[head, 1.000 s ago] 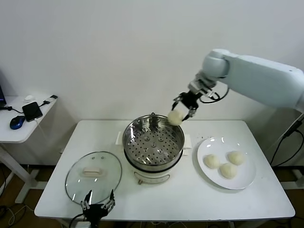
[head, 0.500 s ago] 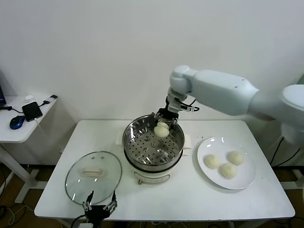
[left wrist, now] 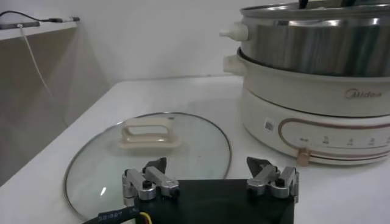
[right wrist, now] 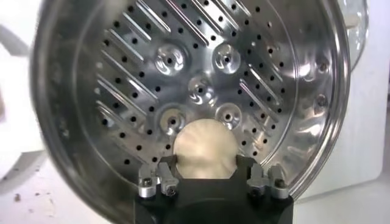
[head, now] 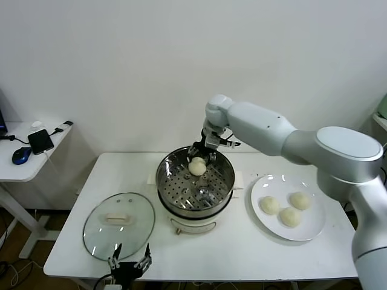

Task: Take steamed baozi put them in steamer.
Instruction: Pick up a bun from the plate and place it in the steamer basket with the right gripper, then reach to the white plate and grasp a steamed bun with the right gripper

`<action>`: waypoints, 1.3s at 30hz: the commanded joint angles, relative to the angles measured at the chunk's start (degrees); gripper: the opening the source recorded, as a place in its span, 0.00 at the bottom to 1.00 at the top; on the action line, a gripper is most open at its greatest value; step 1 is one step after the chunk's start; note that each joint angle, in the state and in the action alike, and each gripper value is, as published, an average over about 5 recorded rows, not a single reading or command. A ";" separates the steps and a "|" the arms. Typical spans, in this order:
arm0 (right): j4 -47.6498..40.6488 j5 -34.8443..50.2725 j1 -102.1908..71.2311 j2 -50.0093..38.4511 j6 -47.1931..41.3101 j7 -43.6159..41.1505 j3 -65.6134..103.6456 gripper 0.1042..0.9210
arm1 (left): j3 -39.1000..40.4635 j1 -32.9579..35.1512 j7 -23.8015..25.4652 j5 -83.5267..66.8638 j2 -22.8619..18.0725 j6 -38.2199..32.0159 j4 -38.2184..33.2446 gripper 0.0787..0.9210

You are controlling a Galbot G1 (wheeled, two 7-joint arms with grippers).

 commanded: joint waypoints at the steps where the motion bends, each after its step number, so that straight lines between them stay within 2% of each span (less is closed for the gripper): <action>1: -2.84 0.59 -0.57 1.26 1.91 2.10 -0.31 0.79 | 0.15 -0.04 -0.03 0.08 -0.16 0.04 0.08 0.88; 5: 2.32 6.97 3.21 -1.84 1.75 -0.12 -3.61 0.87 | 0.36 -0.11 -0.02 0.33 -0.36 0.09 0.14 0.88; 9: 8.07 17.72 9.50 -6.65 0.57 -2.95 -7.28 0.88 | 0.70 -0.09 -0.01 0.61 -0.64 0.17 0.08 0.88; 13: 13.19 35.47 20.03 -13.49 -6.51 -7.54 -16.16 0.88 | 1.23 -0.14 0.01 1.05 -0.96 0.25 0.24 0.88; 17: 16.31 53.54 29.52 -20.40 -19.88 -9.22 -31.12 0.88 | 1.77 -0.23 0.05 1.51 -1.07 0.34 0.43 0.88; 22: 25.51 52.20 36.06 -31.38 -37.14 -6.33 -42.98 0.88 | 2.11 -0.53 0.02 1.58 -0.94 0.34 0.95 0.88; 27: 38.72 52.47 36.57 -42.20 -48.97 -2.10 -51.41 0.88 | 1.86 -1.23 0.00 1.10 -0.78 0.31 1.11 0.88; 30: 43.15 52.78 31.89 -46.53 -54.42 0.70 -50.46 0.88 | 1.36 -1.71 0.05 0.46 -0.85 0.37 0.90 0.88; 34: 42.79 50.82 23.47 -48.29 -58.78 3.82 -43.80 0.88 | 0.76 -2.10 0.18 -0.10 -0.78 0.39 0.69 0.88; 39: 37.03 46.70 11.68 -46.44 -61.09 6.66 -34.16 0.88 | 0.01 -2.34 0.26 -0.48 -0.77 0.40 0.62 0.88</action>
